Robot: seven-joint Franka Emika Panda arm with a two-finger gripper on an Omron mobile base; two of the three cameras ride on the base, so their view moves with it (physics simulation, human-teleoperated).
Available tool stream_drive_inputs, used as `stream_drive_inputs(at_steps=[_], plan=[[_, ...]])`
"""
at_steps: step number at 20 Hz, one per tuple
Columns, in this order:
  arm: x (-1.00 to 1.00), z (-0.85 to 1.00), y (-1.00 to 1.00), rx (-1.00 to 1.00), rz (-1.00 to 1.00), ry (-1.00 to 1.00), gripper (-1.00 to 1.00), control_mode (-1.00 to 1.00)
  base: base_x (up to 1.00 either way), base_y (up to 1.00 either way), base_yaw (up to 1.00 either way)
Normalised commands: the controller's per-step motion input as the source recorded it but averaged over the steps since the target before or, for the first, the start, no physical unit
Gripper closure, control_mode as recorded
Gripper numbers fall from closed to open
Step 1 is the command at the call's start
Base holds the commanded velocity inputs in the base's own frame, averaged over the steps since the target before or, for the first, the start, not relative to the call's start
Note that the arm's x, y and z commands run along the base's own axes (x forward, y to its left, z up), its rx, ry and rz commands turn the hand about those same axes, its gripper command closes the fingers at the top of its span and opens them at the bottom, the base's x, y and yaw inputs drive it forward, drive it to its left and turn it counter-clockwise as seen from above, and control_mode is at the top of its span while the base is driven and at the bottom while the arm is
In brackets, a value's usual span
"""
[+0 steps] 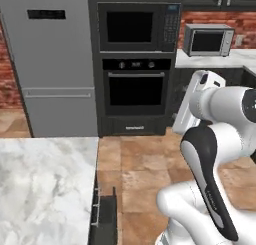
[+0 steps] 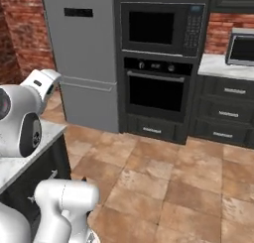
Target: Open the cabinet directly in front. Then move the beer and the mug to the dining counter with the jar on it.
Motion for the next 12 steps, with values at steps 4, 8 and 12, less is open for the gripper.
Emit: stream_drive_inputs(at_steps=[4, 8, 12], plan=[[0.00, 0.00, 0.00, 0.00, 0.00, 0.00, -1.00, 1.00, -0.06, -0.53, -0.61], [0.00, 0.00, 0.00, 0.00, 0.00, 0.00, -1.00, 1.00, 0.00, -0.39, -0.49], [0.00, 0.00, 0.00, 0.00, 0.00, 0.00, -1.00, 1.00, 0.07, -0.20, -0.91]])
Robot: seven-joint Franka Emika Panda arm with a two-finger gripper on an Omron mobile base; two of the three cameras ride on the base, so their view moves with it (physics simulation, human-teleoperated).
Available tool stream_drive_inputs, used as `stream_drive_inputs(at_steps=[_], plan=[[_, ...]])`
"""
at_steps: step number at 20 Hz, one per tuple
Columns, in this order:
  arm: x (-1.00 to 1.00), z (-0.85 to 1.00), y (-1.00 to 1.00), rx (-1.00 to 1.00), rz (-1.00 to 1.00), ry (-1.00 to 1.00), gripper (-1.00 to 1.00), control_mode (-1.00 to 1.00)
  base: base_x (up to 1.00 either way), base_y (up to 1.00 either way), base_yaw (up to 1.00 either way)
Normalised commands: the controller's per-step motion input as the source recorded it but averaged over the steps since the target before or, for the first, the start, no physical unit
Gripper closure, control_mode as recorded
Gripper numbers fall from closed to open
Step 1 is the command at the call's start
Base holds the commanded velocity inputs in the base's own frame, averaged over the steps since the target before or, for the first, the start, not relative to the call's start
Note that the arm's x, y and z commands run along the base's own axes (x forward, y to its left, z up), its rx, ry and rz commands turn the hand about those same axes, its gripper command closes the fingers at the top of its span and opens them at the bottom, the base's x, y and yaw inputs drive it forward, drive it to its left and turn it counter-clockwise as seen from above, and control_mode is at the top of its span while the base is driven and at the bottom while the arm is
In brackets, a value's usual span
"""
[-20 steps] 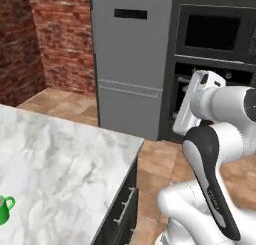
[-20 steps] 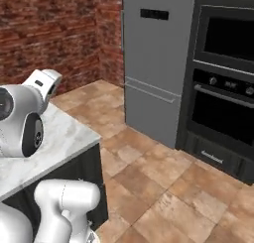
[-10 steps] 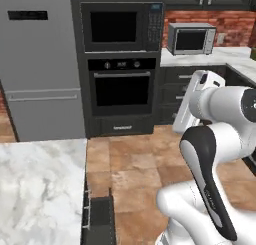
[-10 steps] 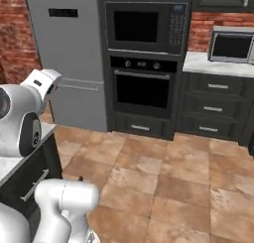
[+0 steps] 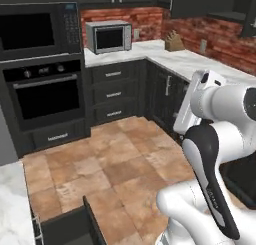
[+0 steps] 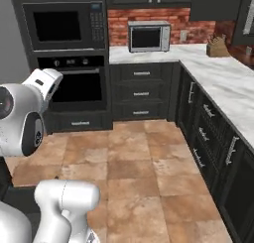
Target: Open the cabinet directly in front. Then move the beer and the mug to the dining counter with the jar on it.
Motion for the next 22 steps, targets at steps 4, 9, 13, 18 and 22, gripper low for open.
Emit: stream_drive_inputs(at_steps=[4, 9, 13, 18, 22], plan=[[0.00, 0.00, 0.00, 0.00, 0.00, 0.00, -1.00, 1.00, 0.00, 0.00, -1.00], [0.00, 0.00, 0.00, 0.00, 0.00, 0.00, -1.00, 1.00, 0.00, 0.00, -1.00], [0.00, 0.00, 0.00, 0.00, 0.00, 0.00, -1.00, 1.00, 0.00, 0.00, -1.00], [0.00, 0.00, 0.00, 0.00, 0.00, 0.00, -1.00, 1.00, 0.04, -0.01, -0.97], [0.00, 0.00, 0.00, 0.00, 0.00, 0.00, -1.00, 1.00, 0.01, -0.05, -0.46]])
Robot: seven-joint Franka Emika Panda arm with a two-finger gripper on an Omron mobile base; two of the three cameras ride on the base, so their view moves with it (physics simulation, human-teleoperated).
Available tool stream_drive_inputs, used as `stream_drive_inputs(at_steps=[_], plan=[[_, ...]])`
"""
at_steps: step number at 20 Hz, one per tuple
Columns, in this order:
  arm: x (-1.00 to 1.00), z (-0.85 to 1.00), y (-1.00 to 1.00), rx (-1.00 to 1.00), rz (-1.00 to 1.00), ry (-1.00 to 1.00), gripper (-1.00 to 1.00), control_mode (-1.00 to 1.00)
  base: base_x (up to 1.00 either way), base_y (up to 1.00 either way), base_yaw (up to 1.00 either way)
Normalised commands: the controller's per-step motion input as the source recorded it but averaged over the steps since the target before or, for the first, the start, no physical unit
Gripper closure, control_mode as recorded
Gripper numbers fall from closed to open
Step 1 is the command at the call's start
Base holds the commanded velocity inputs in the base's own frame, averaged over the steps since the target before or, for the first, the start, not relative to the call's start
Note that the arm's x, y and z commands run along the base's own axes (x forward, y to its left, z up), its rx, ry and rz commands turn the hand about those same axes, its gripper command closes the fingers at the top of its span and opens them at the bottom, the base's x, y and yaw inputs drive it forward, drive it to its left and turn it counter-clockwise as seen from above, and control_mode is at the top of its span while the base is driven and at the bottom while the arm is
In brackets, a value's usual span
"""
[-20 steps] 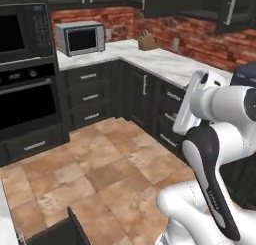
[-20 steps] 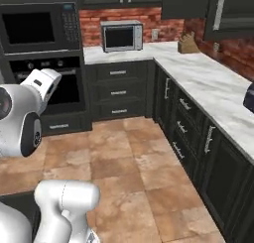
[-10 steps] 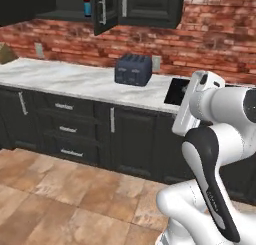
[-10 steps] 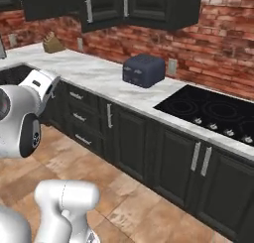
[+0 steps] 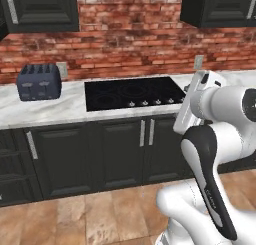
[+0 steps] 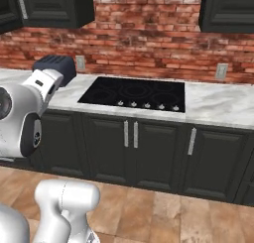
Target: Open the cabinet directly in front. Then move the beer and the mug to the dining counter with the jar on it.
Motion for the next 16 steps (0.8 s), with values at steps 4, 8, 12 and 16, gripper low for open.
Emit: stream_drive_inputs(at_steps=[4, 8, 12, 16], plan=[[0.00, 0.00, 0.00, 0.00, 0.00, 0.00, -1.00, 1.00, 0.00, 0.32, 0.04], [0.00, 0.00, 0.00, 0.00, 0.00, 0.00, -1.00, 1.00, 0.00, 1.00, 0.02], [0.00, 0.00, 0.00, 0.00, 0.00, 0.00, -1.00, 1.00, 0.00, 1.00, 0.00], [0.00, 0.00, 0.00, 0.00, 0.00, 0.00, -1.00, 1.00, 0.08, 1.00, -0.03]])
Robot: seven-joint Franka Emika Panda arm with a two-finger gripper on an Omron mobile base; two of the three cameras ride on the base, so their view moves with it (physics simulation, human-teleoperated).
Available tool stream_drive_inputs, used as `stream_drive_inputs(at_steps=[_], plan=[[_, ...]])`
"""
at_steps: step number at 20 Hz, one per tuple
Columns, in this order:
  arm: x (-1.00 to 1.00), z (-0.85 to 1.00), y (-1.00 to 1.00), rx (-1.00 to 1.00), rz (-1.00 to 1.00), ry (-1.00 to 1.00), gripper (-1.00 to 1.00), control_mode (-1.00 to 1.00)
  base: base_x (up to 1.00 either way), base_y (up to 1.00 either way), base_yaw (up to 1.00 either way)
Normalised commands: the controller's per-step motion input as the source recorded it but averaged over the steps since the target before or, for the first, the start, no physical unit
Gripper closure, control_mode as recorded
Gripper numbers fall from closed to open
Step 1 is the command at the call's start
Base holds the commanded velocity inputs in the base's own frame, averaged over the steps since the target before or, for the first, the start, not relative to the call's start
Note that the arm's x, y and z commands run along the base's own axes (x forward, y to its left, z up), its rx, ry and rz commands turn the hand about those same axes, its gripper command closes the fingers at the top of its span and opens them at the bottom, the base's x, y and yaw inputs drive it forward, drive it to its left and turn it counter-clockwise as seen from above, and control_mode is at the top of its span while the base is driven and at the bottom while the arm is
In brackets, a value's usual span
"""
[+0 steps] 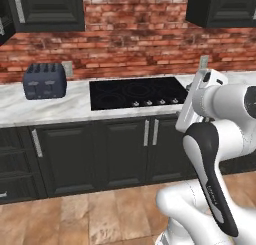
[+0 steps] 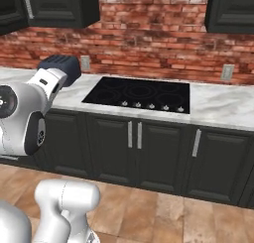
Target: Open the cabinet directly in front. Then move the beer and the mug to the dining counter with the jar on it.
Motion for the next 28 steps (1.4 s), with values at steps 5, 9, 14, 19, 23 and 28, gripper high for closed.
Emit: stream_drive_inputs(at_steps=[5, 9, 14, 19, 23, 28], plan=[[0.00, 0.00, 0.00, 0.00, 0.00, 0.00, -1.00, 1.00, 0.24, 1.00, -0.07], [0.00, 0.00, 0.00, 0.00, 0.00, 0.00, -1.00, 1.00, 0.32, 0.27, -0.05], [0.00, 0.00, 0.00, 0.00, 0.00, 0.00, -1.00, 1.00, 1.00, 0.25, -0.23], [0.00, 0.00, 0.00, 0.00, 0.00, 0.00, -1.00, 1.00, 0.39, 0.76, -0.15], [0.00, 0.00, 0.00, 0.00, 0.00, 0.00, -1.00, 1.00, -0.40, 1.00, -0.06], [0.00, 0.00, 0.00, 0.00, 0.00, 0.00, -1.00, 1.00, -0.53, 1.00, -0.01]])
